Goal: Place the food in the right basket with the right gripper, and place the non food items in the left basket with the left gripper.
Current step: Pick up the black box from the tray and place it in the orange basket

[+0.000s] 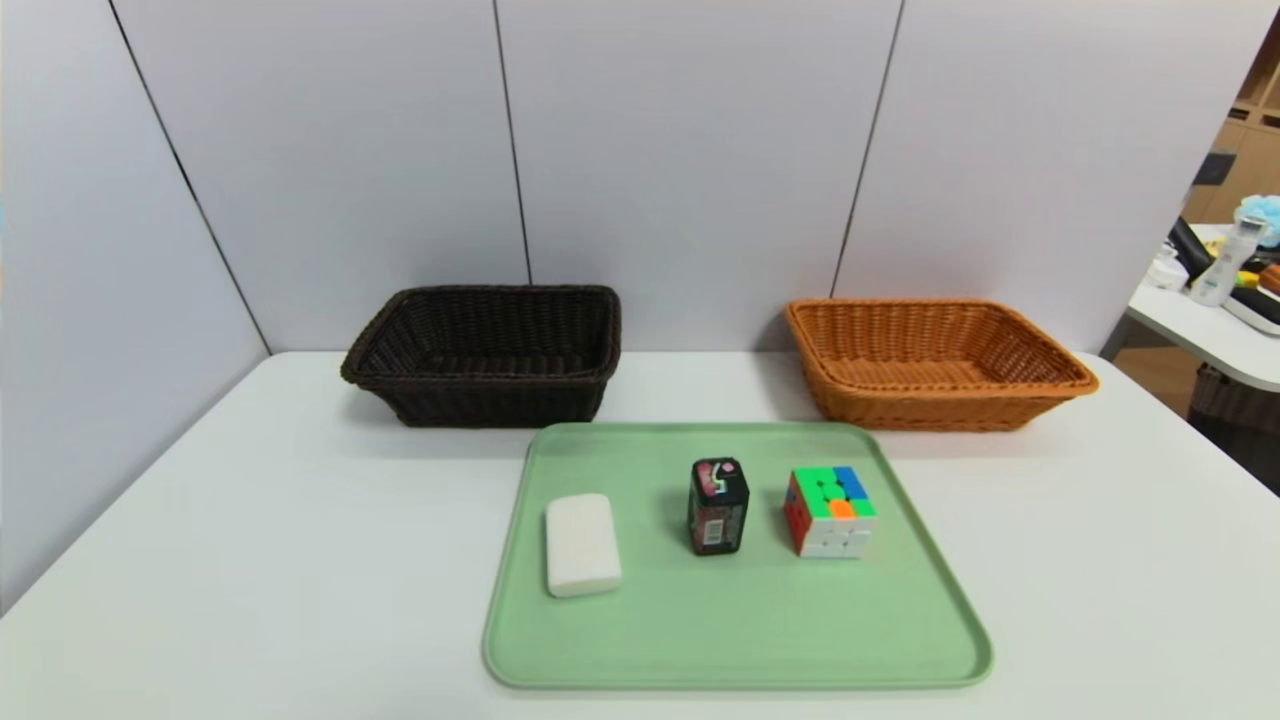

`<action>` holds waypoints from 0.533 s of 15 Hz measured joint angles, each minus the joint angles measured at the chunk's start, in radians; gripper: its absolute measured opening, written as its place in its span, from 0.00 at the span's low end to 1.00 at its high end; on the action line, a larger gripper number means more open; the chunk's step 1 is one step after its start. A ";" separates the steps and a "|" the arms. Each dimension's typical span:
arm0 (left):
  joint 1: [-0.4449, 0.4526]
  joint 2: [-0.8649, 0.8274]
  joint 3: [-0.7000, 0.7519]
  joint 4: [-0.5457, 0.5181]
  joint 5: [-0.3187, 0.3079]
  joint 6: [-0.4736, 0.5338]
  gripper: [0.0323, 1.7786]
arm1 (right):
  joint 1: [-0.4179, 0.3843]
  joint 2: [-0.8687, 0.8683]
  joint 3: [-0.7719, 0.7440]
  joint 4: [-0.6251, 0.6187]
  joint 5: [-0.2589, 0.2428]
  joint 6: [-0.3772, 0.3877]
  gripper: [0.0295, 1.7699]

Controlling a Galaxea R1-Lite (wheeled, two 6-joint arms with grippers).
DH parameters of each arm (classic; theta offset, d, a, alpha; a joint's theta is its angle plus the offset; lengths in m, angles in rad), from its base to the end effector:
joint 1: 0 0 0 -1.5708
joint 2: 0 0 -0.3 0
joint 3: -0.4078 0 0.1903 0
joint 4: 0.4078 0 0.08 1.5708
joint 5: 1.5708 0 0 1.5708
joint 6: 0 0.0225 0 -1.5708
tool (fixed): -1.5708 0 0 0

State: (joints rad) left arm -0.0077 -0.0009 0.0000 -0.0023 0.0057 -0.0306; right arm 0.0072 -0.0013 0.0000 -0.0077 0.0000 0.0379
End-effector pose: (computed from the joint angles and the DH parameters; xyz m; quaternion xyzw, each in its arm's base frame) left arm -0.0229 0.0003 0.0757 -0.0153 -0.0016 -0.0010 0.9999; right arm -0.0229 -0.0002 0.0762 0.0190 -0.0044 0.0037 0.9998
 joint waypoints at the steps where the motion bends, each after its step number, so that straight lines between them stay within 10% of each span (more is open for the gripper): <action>1: 0.000 0.000 0.000 0.000 0.003 -0.003 0.95 | 0.000 0.000 0.000 0.000 0.000 0.001 0.96; 8: 0.000 0.000 -0.002 0.000 0.007 0.018 0.95 | 0.000 0.000 0.000 0.001 -0.005 -0.003 0.96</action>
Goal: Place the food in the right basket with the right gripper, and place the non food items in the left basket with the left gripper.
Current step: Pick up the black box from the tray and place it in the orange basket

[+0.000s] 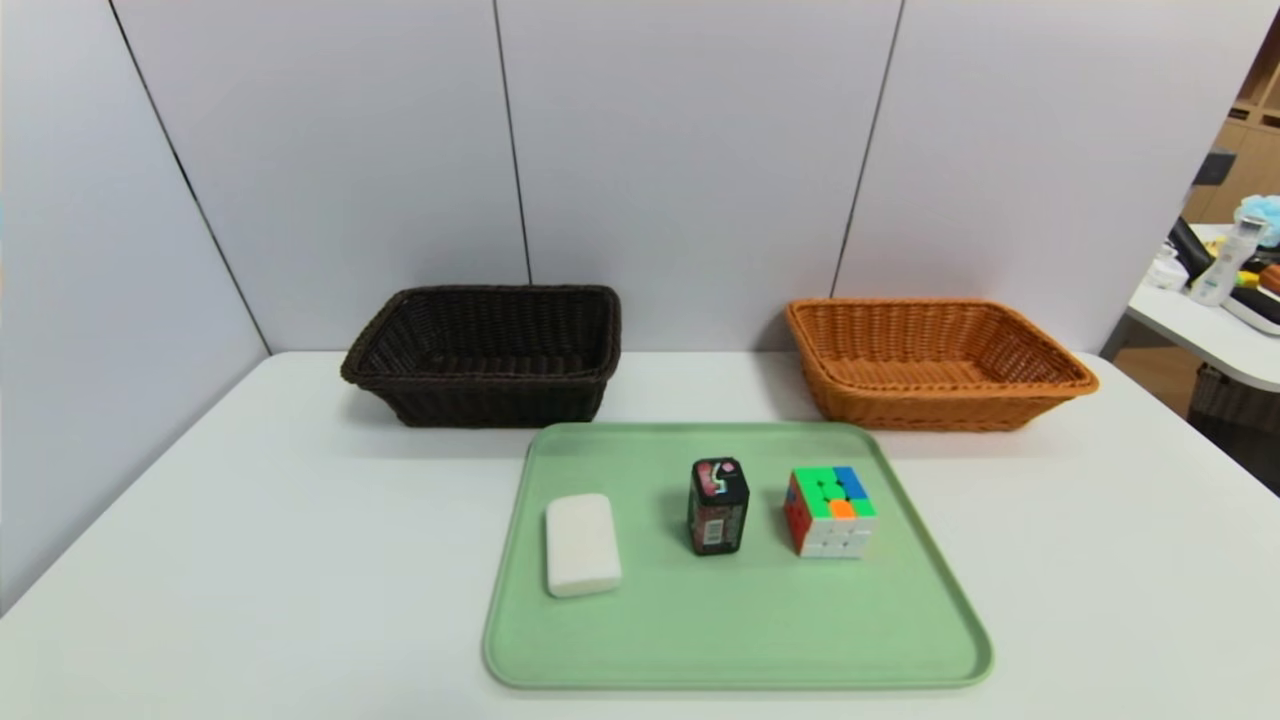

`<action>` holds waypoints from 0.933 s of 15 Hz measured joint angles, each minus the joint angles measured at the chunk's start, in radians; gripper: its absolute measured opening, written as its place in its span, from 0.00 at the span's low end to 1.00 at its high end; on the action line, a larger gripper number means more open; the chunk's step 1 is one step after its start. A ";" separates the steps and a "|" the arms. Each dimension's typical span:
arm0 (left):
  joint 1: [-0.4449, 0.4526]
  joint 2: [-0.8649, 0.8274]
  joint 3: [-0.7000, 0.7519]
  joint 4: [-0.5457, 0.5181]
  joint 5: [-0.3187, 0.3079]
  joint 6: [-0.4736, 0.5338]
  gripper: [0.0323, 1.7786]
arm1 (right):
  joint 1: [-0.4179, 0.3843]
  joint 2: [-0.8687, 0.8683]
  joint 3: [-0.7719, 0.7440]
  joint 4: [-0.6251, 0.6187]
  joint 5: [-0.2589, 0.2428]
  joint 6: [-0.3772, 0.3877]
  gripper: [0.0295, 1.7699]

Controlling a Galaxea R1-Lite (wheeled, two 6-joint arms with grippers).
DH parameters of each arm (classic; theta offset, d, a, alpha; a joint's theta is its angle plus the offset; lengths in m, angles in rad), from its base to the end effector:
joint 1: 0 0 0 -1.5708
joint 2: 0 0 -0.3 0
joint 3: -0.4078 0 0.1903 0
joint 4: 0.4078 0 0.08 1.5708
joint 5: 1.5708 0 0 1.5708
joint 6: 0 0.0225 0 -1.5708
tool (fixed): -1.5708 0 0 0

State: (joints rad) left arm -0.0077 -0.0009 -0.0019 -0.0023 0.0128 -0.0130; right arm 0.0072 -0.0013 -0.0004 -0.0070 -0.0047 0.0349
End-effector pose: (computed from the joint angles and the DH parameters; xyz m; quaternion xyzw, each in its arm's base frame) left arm -0.0230 0.0005 0.0762 -0.0065 -0.0026 0.0025 1.0000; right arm -0.0229 -0.0003 0.0763 0.0175 -0.0043 0.0013 0.9998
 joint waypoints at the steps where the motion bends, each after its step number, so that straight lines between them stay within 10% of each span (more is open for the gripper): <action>1: 0.000 0.000 -0.016 0.001 -0.004 0.022 0.95 | 0.000 0.000 -0.013 0.008 0.000 -0.002 0.96; 8: 0.000 0.035 -0.263 0.154 -0.094 0.115 0.95 | 0.000 0.043 -0.336 0.274 0.096 -0.054 0.96; 14: 0.000 0.379 -0.584 0.099 -0.122 0.114 0.95 | 0.000 0.381 -0.621 0.165 0.246 -0.079 0.96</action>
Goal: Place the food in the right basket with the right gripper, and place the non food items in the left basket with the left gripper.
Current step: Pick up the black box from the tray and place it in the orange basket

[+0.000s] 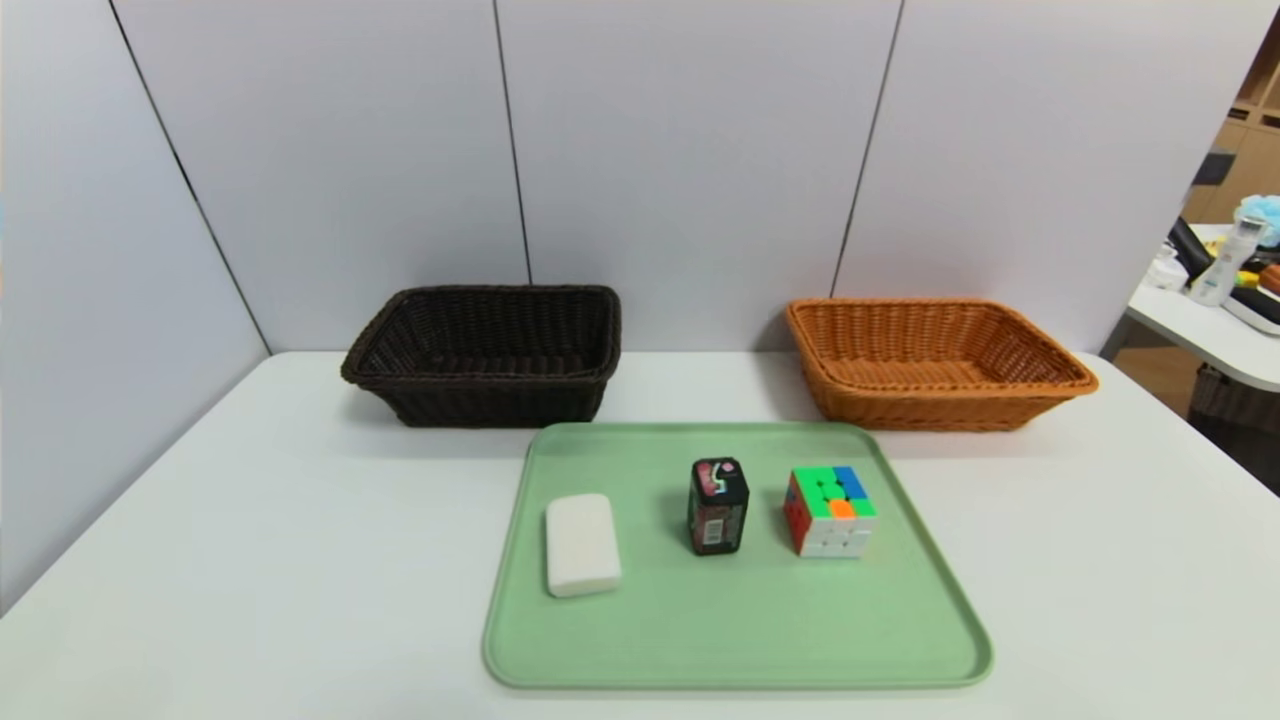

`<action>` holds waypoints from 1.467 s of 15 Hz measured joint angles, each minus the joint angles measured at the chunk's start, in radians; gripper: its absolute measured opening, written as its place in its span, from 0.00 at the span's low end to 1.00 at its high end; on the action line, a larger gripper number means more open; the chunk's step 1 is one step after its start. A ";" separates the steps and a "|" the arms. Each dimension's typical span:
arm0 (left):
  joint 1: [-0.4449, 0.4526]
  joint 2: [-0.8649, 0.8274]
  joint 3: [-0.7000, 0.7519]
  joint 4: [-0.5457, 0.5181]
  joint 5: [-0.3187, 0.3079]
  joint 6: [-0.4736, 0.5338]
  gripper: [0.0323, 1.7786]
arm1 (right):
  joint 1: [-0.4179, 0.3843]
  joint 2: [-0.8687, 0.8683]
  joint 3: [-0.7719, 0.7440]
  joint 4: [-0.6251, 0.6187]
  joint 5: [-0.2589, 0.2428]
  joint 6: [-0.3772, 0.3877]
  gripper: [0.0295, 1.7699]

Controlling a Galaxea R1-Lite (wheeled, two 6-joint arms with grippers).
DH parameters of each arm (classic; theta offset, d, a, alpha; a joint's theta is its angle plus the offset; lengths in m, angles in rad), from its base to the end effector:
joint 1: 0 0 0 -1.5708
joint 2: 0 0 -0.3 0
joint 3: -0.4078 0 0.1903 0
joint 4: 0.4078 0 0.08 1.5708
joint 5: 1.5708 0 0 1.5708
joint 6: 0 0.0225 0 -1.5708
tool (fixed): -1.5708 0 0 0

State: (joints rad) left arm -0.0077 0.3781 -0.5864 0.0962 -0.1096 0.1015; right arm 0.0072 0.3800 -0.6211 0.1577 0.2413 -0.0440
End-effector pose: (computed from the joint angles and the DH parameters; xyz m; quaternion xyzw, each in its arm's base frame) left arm -0.0218 -0.0023 0.2322 0.0534 -0.0588 -0.0556 0.9953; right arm -0.0255 0.0052 0.2348 -0.0267 -0.0441 0.1229 0.9911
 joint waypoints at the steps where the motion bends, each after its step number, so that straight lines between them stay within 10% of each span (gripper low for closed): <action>1: 0.000 0.067 -0.042 -0.024 -0.008 0.000 0.95 | 0.001 0.068 -0.044 -0.035 0.024 -0.001 0.96; 7: -0.003 0.400 -0.191 -0.069 -0.026 0.003 0.95 | 0.086 0.452 -0.362 -0.091 0.109 -0.007 0.96; 15: -0.264 0.651 -0.256 -0.076 0.187 -0.060 0.95 | 0.619 0.908 -0.641 0.037 -0.270 0.051 0.96; 22: -0.295 0.702 -0.223 -0.075 0.239 -0.064 0.95 | 0.738 1.071 -0.397 -0.105 -0.303 0.104 0.96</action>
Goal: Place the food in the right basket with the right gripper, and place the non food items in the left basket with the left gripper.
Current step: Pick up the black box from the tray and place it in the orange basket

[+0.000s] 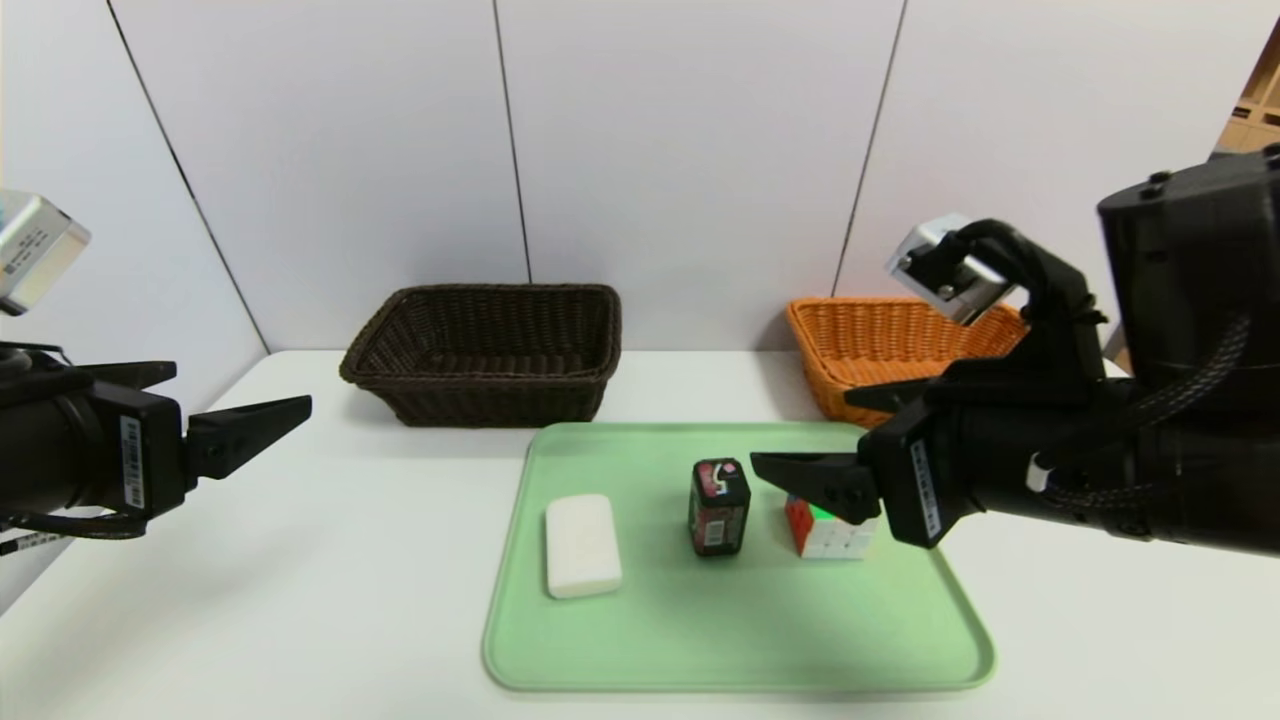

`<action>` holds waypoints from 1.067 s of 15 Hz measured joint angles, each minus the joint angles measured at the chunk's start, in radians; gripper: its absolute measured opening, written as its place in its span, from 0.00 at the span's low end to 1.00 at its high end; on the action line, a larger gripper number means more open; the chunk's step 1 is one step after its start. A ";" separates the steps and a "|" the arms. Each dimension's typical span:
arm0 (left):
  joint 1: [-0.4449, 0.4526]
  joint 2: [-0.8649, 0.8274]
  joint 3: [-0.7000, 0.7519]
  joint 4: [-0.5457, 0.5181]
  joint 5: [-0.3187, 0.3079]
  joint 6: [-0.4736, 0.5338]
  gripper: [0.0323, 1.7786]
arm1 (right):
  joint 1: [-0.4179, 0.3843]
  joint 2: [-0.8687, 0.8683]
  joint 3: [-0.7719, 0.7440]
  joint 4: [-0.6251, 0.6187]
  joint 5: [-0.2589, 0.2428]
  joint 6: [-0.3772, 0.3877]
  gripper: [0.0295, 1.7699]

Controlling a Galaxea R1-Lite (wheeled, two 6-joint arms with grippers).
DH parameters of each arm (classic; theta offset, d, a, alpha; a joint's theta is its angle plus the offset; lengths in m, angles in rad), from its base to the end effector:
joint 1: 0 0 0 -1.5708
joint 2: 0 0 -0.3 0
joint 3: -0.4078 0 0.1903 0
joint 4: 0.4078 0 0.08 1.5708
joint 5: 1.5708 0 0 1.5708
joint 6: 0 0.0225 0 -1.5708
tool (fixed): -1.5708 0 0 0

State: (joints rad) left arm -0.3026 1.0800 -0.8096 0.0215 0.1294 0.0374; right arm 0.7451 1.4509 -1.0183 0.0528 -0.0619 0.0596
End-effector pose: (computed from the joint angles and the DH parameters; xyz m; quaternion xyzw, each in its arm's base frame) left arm 0.1394 -0.0405 0.2612 0.0496 0.1404 -0.0882 0.9849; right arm 0.1810 0.1651 0.2453 -0.0671 0.2306 0.3184 0.9170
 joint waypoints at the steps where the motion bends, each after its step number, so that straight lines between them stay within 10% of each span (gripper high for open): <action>1: 0.000 0.006 -0.001 0.000 0.001 0.000 0.95 | 0.008 0.021 0.000 0.000 -0.019 0.014 0.96; 6: 0.000 0.021 -0.011 -0.001 0.003 0.000 0.95 | 0.059 0.129 -0.025 -0.008 -0.095 0.166 0.96; 16: -0.001 0.018 -0.003 0.000 0.000 0.001 0.95 | 0.094 0.179 0.114 -0.210 -0.163 0.192 0.96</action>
State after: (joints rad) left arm -0.3038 1.0983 -0.8126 0.0211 0.1294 0.0383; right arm 0.8389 1.6298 -0.9043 -0.1577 -0.2245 0.2519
